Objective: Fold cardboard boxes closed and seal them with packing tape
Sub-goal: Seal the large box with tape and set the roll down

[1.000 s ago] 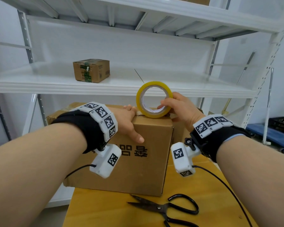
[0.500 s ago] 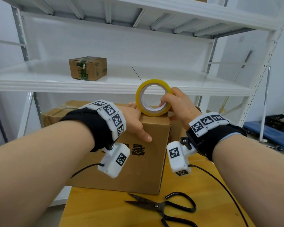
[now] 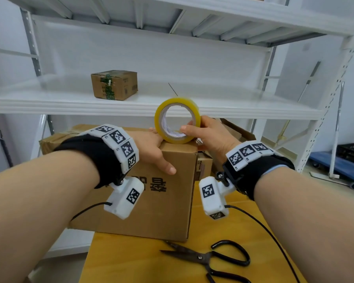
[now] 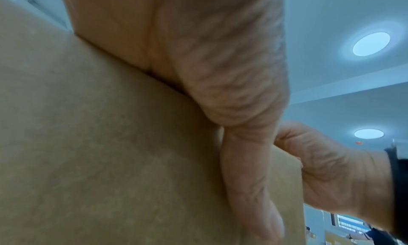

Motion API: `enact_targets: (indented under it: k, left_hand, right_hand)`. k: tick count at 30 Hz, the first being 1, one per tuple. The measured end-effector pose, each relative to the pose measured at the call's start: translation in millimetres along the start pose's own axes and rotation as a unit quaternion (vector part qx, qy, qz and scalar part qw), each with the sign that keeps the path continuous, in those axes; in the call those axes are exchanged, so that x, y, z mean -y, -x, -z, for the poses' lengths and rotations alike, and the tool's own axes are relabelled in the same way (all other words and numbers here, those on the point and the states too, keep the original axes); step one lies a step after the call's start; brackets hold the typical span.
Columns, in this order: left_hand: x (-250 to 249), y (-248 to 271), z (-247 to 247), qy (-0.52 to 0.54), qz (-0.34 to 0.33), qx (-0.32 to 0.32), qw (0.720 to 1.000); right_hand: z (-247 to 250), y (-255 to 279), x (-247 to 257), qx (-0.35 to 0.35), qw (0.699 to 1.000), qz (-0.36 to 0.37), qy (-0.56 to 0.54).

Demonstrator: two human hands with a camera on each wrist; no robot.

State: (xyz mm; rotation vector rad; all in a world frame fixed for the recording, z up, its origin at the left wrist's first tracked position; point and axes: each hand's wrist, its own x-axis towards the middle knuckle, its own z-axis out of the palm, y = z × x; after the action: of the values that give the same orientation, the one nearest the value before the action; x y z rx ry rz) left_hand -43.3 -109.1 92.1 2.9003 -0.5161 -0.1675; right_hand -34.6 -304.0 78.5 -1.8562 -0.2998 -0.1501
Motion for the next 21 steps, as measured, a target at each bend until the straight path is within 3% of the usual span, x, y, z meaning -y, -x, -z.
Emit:
enact_targets:
  k: [4, 13, 21]
  left_hand:
    - [-0.4, 2.0, -0.5, -0.002, 0.000, 0.007, 1.000]
    - [-6.5, 10.5, 0.9, -0.073, 0.046, 0.003, 0.996]
    - [-14.4, 2.3, -0.8, -0.103, 0.032, 0.007, 0.994]
  right_hand:
    - [0.8, -1.3, 1.5, 0.007, 1.000, 0.002, -0.013]
    - [10.9, 0.0, 3.4, -0.075, 0.989, -0.003, -0.126]
    - [9.2, -1.9, 5.1, -0.095, 0.990, 0.011, -0.101]
